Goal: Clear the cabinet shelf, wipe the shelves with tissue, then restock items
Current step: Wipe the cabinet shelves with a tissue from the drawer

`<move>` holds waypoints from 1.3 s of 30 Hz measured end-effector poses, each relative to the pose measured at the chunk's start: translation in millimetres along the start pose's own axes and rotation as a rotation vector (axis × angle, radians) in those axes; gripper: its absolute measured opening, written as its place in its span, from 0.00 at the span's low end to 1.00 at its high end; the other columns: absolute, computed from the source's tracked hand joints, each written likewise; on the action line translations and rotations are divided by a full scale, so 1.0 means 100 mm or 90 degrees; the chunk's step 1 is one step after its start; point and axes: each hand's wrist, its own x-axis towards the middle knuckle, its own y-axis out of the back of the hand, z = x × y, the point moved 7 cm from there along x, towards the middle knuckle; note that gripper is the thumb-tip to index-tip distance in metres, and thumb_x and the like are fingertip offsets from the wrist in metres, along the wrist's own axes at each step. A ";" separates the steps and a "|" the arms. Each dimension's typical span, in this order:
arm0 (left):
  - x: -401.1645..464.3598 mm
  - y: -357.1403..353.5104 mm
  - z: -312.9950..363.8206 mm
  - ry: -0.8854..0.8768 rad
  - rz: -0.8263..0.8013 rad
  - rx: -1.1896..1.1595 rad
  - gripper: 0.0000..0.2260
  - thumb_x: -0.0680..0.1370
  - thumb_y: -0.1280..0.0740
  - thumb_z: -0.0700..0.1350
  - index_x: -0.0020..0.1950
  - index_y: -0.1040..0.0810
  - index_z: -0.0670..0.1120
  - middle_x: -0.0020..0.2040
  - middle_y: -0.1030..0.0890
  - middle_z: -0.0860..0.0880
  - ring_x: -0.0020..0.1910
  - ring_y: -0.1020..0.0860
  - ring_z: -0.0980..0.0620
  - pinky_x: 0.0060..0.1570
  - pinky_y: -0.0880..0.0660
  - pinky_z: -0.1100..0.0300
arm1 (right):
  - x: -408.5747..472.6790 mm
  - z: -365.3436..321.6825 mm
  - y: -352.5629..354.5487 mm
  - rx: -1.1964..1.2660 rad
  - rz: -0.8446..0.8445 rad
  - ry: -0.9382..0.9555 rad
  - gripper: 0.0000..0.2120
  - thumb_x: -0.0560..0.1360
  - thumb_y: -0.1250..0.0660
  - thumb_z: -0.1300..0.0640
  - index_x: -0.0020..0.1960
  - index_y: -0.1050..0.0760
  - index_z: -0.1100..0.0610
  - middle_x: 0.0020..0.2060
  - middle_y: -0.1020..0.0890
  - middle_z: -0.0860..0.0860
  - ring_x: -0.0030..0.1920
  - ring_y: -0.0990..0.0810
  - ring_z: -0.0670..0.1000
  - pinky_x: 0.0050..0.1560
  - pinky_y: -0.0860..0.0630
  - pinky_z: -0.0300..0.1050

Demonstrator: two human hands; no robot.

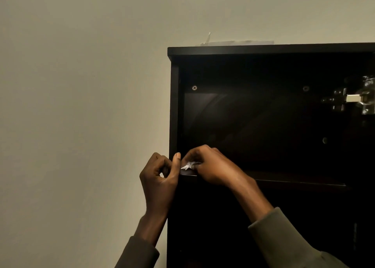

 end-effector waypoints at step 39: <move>0.65 -0.14 0.30 -0.063 0.028 0.019 0.18 0.78 0.28 0.43 0.31 0.29 0.39 0.30 0.27 0.47 0.32 0.29 0.48 0.33 0.29 0.57 | 0.23 0.07 0.97 -0.074 0.449 0.165 0.20 0.76 0.39 0.70 0.67 0.29 0.65 0.68 0.32 0.63 0.67 0.32 0.62 0.62 0.36 0.39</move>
